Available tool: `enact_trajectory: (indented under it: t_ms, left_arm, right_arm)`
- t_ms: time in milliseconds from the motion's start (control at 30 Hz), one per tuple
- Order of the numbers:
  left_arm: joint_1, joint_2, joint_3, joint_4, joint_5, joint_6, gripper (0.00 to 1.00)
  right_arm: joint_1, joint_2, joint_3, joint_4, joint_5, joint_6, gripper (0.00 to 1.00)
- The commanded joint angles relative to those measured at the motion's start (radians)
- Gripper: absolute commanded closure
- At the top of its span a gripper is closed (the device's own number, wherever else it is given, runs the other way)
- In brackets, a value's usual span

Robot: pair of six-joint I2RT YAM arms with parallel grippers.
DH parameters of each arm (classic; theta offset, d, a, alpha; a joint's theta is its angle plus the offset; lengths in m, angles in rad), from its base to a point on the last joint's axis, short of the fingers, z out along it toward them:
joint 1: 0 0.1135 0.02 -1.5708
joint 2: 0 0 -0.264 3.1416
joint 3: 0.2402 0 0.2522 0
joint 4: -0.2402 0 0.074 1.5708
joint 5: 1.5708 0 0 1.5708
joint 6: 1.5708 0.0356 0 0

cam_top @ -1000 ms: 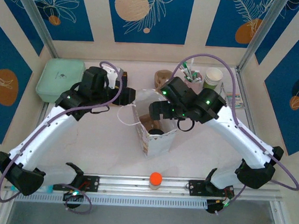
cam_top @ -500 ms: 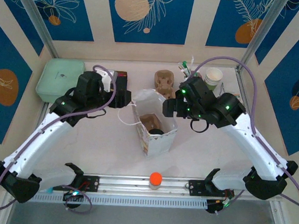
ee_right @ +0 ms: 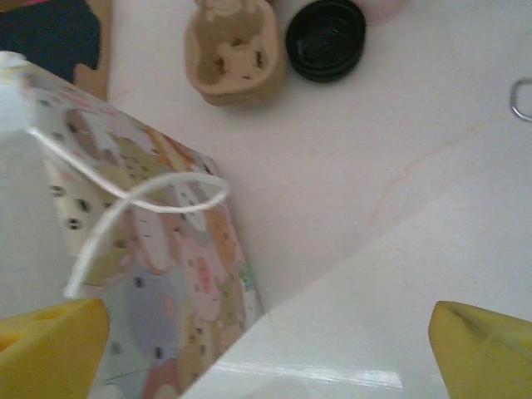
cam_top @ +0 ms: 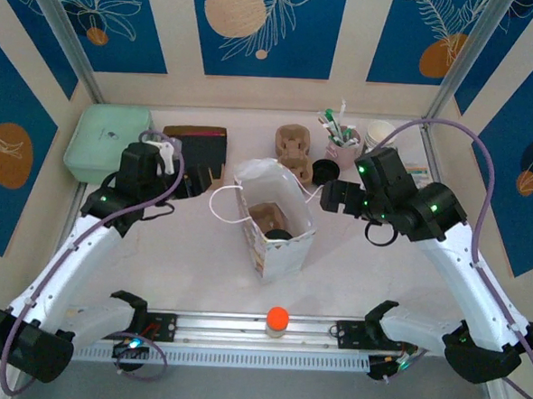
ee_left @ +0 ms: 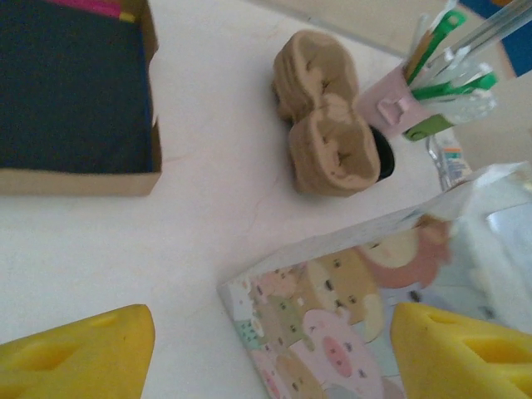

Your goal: Pack the takeout coffee

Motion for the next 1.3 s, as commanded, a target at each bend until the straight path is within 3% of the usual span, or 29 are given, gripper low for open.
enact_trajectory:
  t_ms: [0,400,767,1267]
  left_arm:
    - [0.016,-0.021,-0.051,0.026,0.035,-0.01,0.25]
    - [0.002,-0.018,-0.265,0.137,0.085,-0.081,0.28]
    - [-0.252,0.051,-0.449,0.341,-0.029,-0.24,0.29]
    - [-0.321,0.152,-0.452,0.448,-0.049,-0.287,0.31]
  right_arm:
    - [-0.031,-0.036,-0.085,-0.032,-0.021,0.039,0.01]
    - [-0.1,-0.081,-0.378,0.068,-0.114,0.084,0.01]
    - [-0.076,-0.014,-0.547,0.283,-0.223,0.129,0.01]
    - [0.014,0.096,-0.6,0.391,-0.249,0.194,0.01]
